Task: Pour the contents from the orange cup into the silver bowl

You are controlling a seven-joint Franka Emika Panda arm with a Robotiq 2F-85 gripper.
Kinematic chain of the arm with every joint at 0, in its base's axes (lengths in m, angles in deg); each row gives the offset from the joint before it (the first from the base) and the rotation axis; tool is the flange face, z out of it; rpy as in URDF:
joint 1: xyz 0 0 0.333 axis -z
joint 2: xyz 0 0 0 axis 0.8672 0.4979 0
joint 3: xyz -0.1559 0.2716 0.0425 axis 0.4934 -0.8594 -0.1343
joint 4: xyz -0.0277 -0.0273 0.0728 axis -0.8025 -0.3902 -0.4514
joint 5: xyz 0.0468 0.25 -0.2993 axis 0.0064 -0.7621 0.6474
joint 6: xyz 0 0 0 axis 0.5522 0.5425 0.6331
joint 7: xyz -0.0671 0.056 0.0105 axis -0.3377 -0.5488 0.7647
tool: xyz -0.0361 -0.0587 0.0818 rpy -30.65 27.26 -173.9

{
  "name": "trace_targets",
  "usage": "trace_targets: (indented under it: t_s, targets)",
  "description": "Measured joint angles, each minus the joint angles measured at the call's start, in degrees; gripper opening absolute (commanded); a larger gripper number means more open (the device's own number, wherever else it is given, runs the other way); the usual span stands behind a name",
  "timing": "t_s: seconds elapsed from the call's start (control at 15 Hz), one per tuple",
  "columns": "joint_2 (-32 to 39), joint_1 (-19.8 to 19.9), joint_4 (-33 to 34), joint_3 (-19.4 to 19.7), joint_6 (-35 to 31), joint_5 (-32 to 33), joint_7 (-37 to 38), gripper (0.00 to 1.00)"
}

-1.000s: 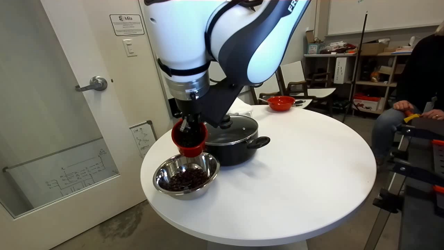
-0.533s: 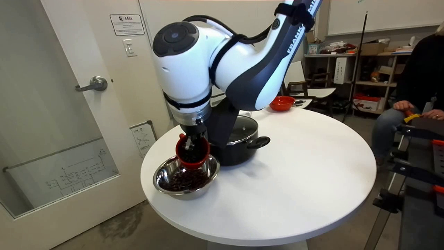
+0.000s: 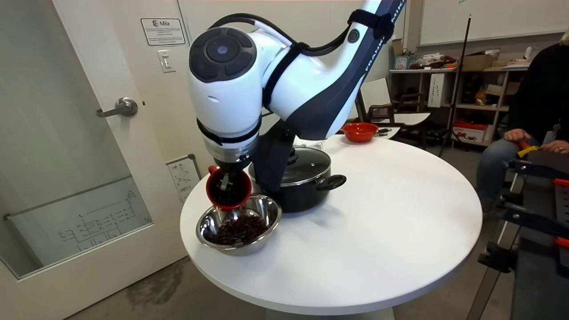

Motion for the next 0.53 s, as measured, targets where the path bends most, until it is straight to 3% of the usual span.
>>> trace_targets:
  t_s: [0.53]
  targets:
    - [0.8,1.0,0.0,-3.2,6.8,19.0,9.7,0.02]
